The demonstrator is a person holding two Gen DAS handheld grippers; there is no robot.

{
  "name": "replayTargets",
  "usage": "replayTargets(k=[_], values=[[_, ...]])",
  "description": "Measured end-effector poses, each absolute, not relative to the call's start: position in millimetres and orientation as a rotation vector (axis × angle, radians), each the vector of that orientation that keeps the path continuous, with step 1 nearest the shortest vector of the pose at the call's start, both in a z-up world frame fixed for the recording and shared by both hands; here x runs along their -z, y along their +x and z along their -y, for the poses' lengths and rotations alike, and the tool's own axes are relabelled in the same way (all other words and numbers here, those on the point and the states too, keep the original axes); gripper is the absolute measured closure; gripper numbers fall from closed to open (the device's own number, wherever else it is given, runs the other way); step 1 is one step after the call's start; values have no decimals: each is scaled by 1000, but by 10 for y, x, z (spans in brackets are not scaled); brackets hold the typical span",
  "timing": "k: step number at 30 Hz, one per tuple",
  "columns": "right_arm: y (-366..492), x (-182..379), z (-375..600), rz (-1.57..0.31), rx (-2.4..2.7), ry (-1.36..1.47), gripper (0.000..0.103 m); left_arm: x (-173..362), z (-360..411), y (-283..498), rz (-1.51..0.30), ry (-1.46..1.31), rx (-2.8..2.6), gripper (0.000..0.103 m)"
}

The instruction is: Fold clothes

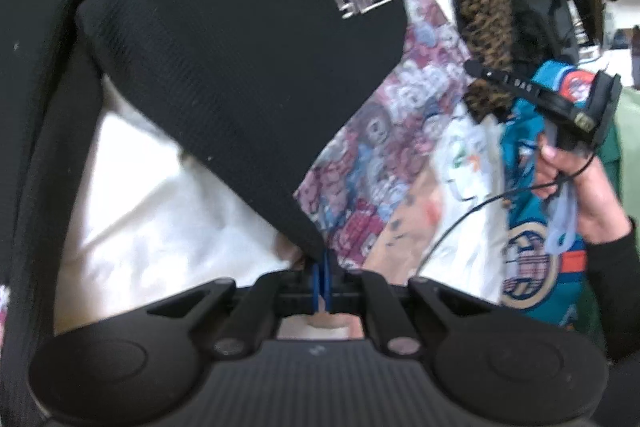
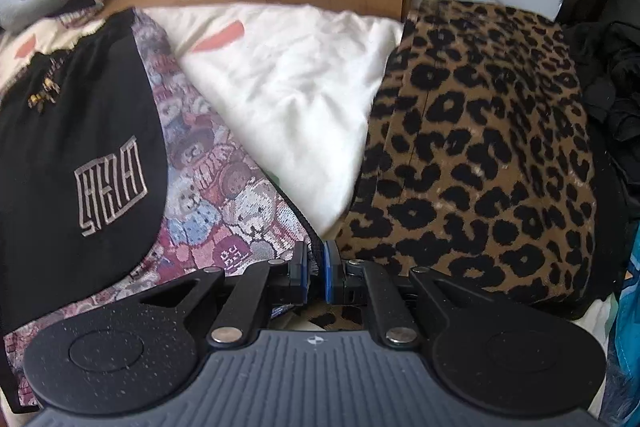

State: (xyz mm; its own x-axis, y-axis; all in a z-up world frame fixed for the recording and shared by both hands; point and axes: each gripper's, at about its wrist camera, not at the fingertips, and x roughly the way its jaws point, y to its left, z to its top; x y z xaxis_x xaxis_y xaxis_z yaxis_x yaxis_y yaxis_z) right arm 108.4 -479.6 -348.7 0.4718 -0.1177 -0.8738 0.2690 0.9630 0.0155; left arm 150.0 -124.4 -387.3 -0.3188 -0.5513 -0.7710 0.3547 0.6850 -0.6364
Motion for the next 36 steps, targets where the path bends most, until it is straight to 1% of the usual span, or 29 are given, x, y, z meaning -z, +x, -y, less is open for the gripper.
replayTargets(k=[3,7,9,10,11,12,16,21,25,28,33,36], values=[[1099,3632,4789,-1077,255,157,97,3983,1239,1466,-1699,-159,887,101],[1119,3649,4737,-1103,276,140,93,3907,1197,1470,-1699,-139,887,100],[1111,3610,4740,-1107,286,151,91,3830,1166,1494,-1689,-123,891,96],[1106,3588,4745,-1108,291,158,89,3795,1144,1515,-1678,-126,887,94],[1096,3559,4749,-1104,292,167,89,3759,1123,1536,-1667,-129,882,91],[1084,3527,4752,-1098,293,176,89,3723,1102,1557,-1657,-132,878,91],[1058,3406,4725,-1070,293,184,89,3577,1019,1683,-1595,-161,856,90],[1116,3286,4645,-1009,285,183,89,3431,950,1947,-1472,-187,868,90],[1300,3296,4577,-975,259,220,89,3393,957,2163,-1410,-194,842,90],[1518,3294,4463,-960,219,192,89,3391,945,2286,-1358,-157,852,90],[1872,3267,4348,-932,176,268,89,3402,829,2521,-1328,-191,807,90],[2112,3282,4258,-909,154,262,90,3363,782,2599,-1309,-184,795,90]])
